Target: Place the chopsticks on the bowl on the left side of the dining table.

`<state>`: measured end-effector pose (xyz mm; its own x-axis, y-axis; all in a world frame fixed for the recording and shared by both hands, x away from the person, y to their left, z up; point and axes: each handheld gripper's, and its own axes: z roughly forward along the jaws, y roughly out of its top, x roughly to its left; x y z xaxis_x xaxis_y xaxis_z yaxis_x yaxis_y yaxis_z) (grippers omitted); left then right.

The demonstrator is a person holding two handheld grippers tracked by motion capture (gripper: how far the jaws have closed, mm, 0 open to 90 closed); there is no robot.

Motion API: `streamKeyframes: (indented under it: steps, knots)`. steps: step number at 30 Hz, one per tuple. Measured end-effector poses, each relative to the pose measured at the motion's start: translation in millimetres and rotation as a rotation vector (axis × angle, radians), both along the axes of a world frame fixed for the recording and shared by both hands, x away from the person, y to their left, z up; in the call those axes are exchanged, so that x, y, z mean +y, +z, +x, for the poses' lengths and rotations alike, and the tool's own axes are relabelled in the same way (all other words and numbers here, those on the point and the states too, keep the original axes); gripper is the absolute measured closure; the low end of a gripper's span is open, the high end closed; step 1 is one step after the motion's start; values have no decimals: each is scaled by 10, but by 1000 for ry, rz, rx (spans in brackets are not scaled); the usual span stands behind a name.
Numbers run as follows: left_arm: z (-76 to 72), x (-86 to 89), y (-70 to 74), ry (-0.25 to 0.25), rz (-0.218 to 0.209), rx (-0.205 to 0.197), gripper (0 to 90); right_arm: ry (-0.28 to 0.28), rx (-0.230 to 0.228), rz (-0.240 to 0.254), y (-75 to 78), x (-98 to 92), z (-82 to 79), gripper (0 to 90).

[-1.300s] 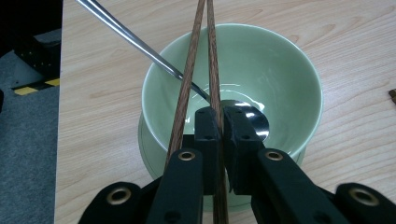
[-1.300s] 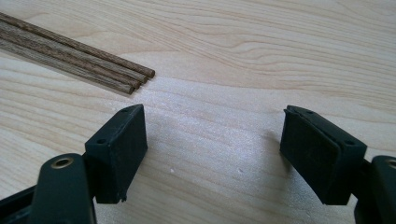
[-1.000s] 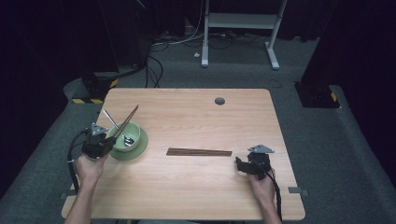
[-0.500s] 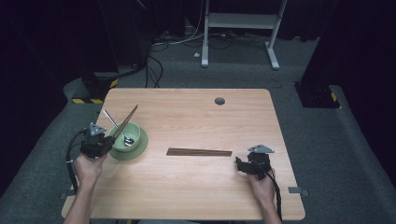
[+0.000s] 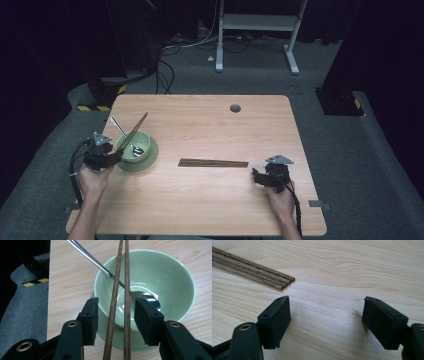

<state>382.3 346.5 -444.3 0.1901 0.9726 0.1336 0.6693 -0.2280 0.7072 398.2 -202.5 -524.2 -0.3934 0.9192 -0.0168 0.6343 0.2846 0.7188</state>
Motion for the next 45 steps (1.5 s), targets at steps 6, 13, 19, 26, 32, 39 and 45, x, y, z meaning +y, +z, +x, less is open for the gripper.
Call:
streamKeyframes:
  steps: [6,13,19,26,32,39,45]
  knots:
    - [9,16,-28,9,2,10,522,0,0,0,0,0,0,224]
    - [38,50,-38,30,-2,15,520,0,0,0,0,0,0,224]
    - [77,100,-54,60,-8,20,500,-1,1,0,0,2,-1,224]
    - [136,137,-51,85,0,30,461,-1,0,0,0,2,-1,224]
    - [190,156,-39,100,3,34,437,-2,0,-1,0,2,-2,224]
    - [249,189,-79,123,-4,47,426,-2,0,-1,0,2,-2,224]
    - [285,182,-87,124,1,48,417,-3,0,-1,0,3,-3,224]
